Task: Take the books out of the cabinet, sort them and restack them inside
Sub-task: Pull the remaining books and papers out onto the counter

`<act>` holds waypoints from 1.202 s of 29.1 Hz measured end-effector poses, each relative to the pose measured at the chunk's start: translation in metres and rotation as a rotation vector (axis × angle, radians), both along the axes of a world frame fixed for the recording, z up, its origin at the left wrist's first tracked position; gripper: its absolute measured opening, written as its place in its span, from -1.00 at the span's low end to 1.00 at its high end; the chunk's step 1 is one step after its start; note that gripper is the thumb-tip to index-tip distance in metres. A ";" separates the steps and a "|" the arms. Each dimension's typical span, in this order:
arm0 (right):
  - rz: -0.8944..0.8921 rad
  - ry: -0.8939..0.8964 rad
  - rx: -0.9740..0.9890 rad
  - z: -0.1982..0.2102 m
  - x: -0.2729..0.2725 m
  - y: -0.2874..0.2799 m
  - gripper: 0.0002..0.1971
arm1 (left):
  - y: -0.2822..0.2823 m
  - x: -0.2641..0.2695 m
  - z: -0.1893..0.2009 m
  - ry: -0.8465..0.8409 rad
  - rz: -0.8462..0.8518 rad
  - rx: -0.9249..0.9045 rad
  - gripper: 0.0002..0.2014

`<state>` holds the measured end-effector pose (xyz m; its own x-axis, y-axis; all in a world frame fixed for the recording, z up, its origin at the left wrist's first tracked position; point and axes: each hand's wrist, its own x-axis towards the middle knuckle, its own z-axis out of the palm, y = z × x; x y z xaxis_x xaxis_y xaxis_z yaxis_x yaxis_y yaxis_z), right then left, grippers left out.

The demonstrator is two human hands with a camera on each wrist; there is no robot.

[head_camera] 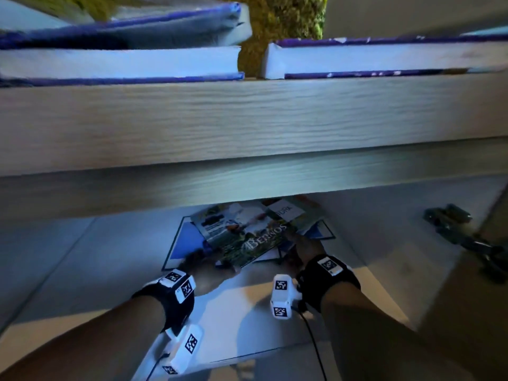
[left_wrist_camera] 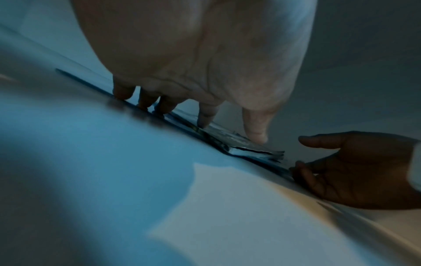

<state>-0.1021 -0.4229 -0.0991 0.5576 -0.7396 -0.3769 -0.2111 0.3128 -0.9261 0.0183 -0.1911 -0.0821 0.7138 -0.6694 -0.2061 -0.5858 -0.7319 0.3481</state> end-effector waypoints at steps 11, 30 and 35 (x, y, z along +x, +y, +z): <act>0.164 0.113 0.109 0.014 -0.027 0.025 -0.60 | 0.049 -0.021 0.013 -0.008 -0.098 0.012 -0.30; 0.407 0.371 -0.548 0.069 -0.078 0.048 -0.70 | 0.157 -0.022 0.016 -0.048 0.164 0.076 -0.34; 0.391 0.698 -0.677 0.033 -0.052 0.020 -0.33 | 0.143 0.006 0.002 -0.064 0.316 -0.091 -0.16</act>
<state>-0.1536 -0.4025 -0.0659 0.6213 -0.7313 -0.2812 -0.7406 -0.4309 -0.5155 0.0245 -0.0481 -0.0797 0.8987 -0.4261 -0.1034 -0.3573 -0.8485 0.3904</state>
